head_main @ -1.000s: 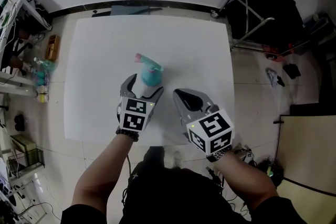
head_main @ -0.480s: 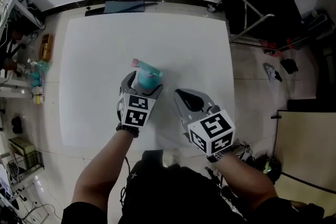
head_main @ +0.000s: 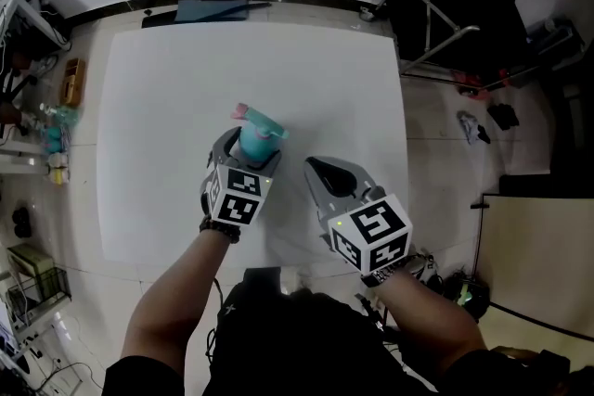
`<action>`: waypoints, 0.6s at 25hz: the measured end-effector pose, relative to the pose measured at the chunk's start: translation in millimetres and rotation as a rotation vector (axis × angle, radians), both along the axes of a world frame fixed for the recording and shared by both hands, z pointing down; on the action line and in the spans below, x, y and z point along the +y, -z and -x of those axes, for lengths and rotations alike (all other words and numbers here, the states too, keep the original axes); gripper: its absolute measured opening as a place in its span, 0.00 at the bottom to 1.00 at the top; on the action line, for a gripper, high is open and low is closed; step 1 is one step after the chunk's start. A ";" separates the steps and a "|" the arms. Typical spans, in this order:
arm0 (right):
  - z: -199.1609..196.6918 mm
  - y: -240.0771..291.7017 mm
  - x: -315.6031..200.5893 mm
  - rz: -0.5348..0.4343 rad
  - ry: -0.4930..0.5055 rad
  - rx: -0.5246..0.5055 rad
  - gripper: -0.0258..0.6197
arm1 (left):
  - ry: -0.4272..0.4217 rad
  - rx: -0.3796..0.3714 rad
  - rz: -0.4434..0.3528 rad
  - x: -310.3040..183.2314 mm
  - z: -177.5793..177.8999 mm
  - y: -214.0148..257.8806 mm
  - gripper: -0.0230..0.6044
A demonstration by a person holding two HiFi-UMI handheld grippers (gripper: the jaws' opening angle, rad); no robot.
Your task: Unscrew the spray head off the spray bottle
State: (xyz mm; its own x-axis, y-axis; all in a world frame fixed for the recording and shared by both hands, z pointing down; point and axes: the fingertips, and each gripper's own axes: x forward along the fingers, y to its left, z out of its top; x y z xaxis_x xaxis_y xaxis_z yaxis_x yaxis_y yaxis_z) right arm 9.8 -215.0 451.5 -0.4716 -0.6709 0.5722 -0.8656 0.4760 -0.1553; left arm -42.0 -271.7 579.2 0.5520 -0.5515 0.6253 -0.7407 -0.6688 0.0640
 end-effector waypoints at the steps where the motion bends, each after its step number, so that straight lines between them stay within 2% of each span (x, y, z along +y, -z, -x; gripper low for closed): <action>1: -0.7 1.2 -1.1 -0.004 0.000 0.000 0.03 | -0.008 -0.004 -0.001 0.6 -0.5 1.5 0.68; 8: 0.5 9.5 -3.0 -0.014 0.010 0.003 0.03 | -0.087 -0.044 -0.004 11.5 -0.3 15.8 0.67; 13: 3.4 14.2 -1.8 -0.009 0.028 -0.002 0.03 | -0.149 -0.104 -0.018 19.3 6.5 26.3 0.66; 15: 6.6 15.9 0.8 -0.004 0.044 -0.006 0.07 | -0.166 -0.129 -0.021 23.2 10.7 29.0 0.66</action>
